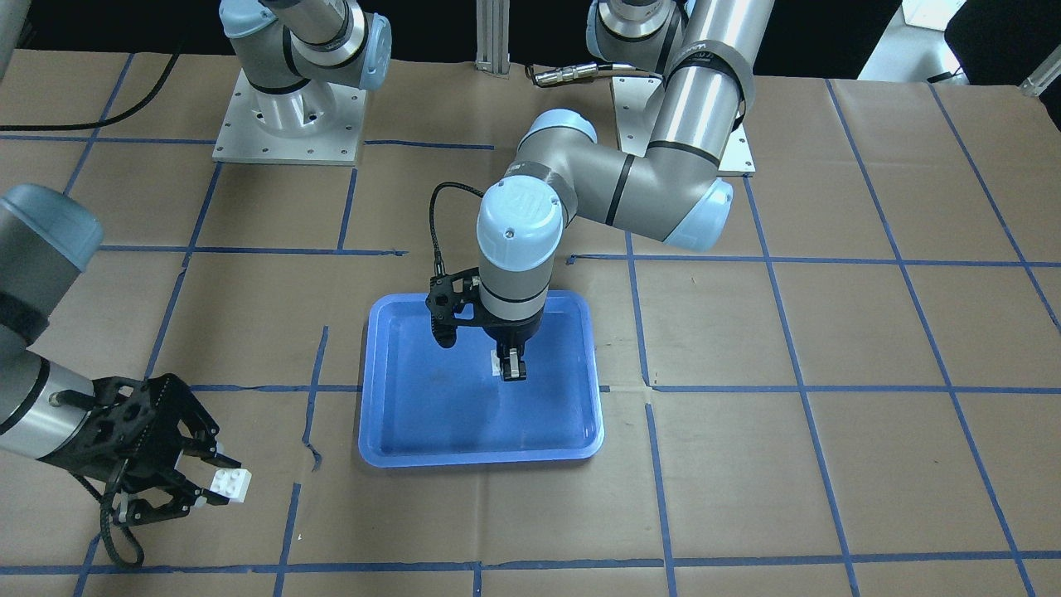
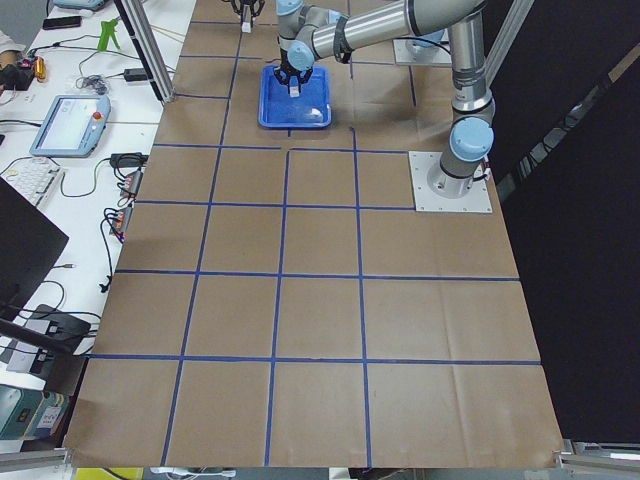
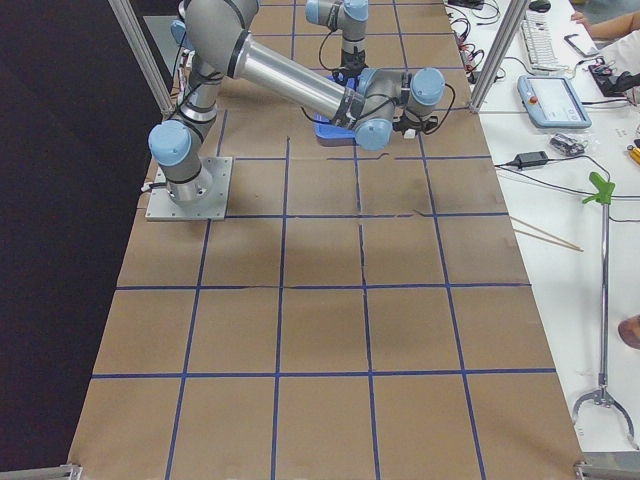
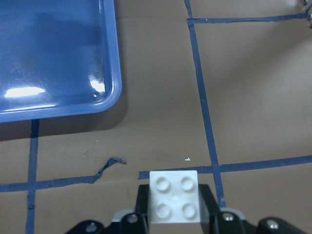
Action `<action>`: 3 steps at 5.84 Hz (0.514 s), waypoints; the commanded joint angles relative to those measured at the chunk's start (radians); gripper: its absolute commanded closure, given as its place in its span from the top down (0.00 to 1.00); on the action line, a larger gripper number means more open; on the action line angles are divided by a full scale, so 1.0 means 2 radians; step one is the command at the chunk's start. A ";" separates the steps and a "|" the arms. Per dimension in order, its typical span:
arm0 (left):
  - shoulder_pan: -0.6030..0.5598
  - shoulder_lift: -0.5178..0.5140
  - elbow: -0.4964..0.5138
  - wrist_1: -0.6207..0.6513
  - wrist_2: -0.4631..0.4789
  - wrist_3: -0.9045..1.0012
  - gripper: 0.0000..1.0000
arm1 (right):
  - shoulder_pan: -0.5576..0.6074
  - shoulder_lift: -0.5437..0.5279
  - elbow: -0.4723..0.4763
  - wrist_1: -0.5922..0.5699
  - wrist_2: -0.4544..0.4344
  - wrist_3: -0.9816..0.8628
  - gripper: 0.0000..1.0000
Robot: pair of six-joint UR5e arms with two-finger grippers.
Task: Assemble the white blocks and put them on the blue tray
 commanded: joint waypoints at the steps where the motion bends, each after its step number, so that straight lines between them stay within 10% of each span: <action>1: -0.003 -0.014 -0.002 0.011 0.002 0.002 0.17 | 0.000 -0.015 0.024 -0.003 0.001 0.001 0.28; 3: -0.006 -0.014 -0.010 0.010 0.003 -0.001 0.26 | 0.001 -0.015 0.025 -0.002 0.003 0.002 0.28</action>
